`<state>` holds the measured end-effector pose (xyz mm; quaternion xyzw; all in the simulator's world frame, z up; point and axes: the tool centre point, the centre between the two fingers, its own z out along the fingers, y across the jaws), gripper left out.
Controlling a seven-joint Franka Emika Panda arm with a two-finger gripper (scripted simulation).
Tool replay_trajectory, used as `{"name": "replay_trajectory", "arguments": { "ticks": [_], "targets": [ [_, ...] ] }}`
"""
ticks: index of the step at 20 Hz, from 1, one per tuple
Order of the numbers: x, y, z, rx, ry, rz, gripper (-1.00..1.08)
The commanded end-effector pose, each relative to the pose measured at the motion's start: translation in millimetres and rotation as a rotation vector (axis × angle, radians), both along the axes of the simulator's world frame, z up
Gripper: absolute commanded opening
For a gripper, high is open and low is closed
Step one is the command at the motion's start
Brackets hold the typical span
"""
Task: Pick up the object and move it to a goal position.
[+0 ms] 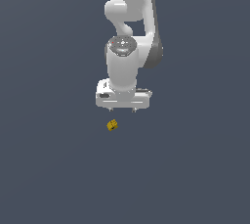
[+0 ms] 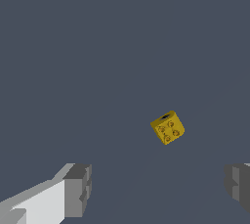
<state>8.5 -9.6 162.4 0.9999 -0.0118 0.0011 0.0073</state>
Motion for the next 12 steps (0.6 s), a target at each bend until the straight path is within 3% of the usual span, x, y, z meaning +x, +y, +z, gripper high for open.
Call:
{"name": "replay_trajectory", "arguments": {
  "ticks": [1, 12],
  "targets": [
    [0, 0, 0, 0.000, 0.000, 0.000, 1.00],
    [11, 6, 21, -0.003, -0.045, 0.059, 1.00]
  ]
}}
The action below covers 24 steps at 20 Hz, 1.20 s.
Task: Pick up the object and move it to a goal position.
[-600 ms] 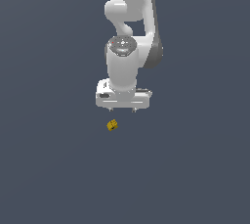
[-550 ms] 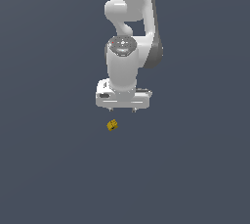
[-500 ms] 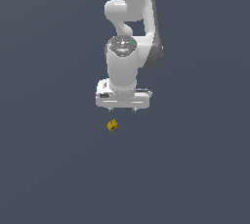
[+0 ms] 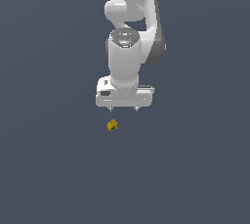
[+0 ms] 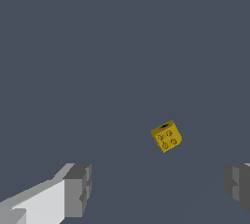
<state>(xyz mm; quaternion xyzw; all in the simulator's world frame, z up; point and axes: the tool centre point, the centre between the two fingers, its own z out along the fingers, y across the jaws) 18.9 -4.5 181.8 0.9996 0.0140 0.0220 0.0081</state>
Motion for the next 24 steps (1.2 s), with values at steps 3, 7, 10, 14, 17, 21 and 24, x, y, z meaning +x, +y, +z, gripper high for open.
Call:
{"name": "replay_trajectory", "arguments": {
  "ticks": [3, 7, 10, 14, 17, 21, 24],
  "targets": [
    [0, 0, 1, 0.000, -0.002, 0.005, 1.00],
    [0, -1, -2, 0.002, 0.000, -0.020, 1.00],
    [0, -3, -6, 0.006, 0.001, -0.055, 1.00],
    [0, -6, -13, 0.012, 0.005, -0.125, 1.00],
    [0, -9, -20, 0.018, 0.008, -0.194, 1.00],
    [-1, -15, -32, 0.026, 0.013, -0.309, 1.00],
    [-2, -20, -42, 0.031, 0.017, -0.406, 1.00]
  ]
}}
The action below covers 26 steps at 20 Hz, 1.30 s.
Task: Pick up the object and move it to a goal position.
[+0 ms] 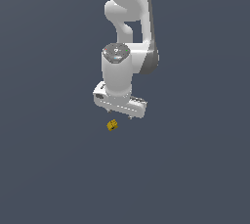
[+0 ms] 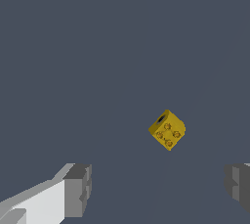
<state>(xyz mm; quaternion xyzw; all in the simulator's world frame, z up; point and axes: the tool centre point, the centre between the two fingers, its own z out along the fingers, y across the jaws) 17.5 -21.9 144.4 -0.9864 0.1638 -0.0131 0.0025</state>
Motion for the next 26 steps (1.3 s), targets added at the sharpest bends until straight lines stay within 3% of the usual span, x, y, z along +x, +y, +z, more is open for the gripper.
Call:
{"name": "replay_trajectory", "arguments": {
  "ticks": [1, 16, 26],
  "targets": [
    [-1, -4, -8, 0.004, 0.004, -0.081, 1.00],
    [-7, -31, -55, 0.013, 0.022, -0.549, 1.00],
    [-10, -41, -70, 0.010, 0.025, -0.714, 1.00]
  ]
}}
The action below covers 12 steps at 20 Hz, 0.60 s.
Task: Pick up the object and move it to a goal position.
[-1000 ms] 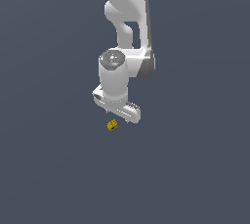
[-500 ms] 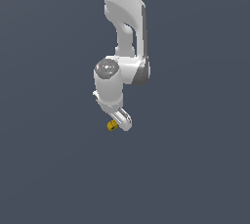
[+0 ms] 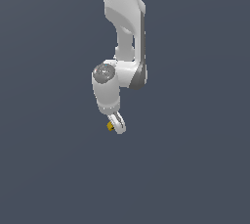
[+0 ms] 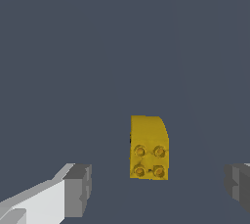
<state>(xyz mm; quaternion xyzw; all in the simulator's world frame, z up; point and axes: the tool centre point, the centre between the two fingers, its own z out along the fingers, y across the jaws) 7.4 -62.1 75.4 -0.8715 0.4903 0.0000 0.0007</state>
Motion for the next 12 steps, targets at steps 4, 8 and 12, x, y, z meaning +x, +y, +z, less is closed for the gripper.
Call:
{"name": "replay_trajectory", "arguments": {
  "ticks": [4, 8, 12],
  "targets": [
    [-1, -2, -3, -0.001, 0.001, -0.038, 1.00],
    [-1, -2, -5, -0.001, 0.001, -0.034, 1.00],
    [-1, -2, -17, -0.001, 0.001, -0.035, 1.00]
  ]
}}
